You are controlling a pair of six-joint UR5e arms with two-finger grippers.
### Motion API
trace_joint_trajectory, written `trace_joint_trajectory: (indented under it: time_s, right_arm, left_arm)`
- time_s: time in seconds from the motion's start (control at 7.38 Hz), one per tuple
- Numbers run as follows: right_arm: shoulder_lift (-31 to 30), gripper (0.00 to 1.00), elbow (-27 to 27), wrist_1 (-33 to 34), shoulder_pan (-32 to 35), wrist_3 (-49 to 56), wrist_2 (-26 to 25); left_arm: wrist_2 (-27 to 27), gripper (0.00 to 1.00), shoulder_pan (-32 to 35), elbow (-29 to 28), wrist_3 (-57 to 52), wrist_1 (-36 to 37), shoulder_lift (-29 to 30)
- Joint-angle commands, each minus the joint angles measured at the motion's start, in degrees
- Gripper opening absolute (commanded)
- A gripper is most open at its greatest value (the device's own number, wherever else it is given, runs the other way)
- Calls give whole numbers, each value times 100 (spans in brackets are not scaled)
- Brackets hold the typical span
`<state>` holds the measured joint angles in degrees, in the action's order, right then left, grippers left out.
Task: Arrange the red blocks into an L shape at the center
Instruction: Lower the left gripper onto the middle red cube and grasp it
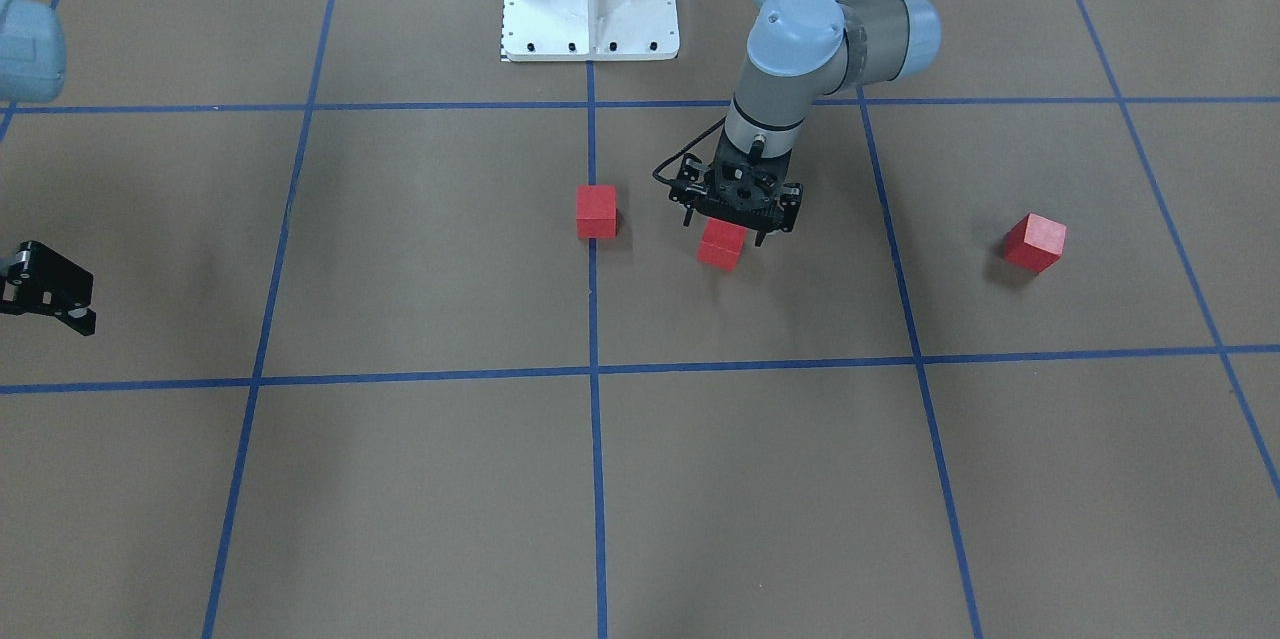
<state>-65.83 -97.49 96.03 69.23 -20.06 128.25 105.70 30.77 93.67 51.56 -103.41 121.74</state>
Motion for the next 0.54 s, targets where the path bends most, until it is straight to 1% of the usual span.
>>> trace_joint_trajectory:
  time_s: [0.0,0.41]
  right_arm:
    - [0,100,2,3,-6,-7,-10]
    - [-9,100,-7,-6,2,-7,-10]
  left_arm:
    - [-6,94,-9,-59,-32,-3,-19]
    - [29,83,-18,-51,-49,5,-45]
